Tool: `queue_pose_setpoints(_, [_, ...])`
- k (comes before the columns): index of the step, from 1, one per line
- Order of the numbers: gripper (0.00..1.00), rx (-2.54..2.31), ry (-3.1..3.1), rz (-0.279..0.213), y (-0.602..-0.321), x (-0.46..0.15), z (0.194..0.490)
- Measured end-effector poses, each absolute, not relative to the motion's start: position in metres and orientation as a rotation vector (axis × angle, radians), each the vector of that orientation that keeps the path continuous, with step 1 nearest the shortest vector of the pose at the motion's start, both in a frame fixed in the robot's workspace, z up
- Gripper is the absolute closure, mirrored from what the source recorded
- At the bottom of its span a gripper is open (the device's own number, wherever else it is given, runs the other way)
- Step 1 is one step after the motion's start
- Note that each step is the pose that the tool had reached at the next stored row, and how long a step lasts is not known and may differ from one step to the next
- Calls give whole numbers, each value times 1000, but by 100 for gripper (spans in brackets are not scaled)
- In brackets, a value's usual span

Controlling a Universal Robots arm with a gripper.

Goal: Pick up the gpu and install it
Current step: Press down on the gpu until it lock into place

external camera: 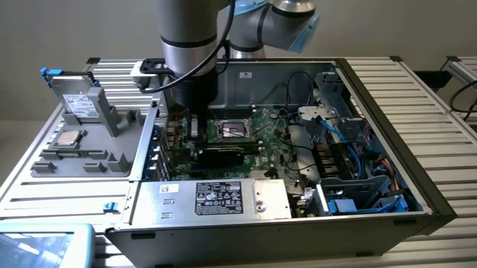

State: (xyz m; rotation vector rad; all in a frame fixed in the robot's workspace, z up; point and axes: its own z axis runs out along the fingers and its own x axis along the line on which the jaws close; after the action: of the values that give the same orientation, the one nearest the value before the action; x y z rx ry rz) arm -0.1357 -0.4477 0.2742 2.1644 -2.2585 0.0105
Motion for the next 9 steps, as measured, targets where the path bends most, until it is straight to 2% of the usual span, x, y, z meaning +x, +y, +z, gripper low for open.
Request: queue_pose_setpoints(9, [88,2162,-2266,17,-447,-141,264])
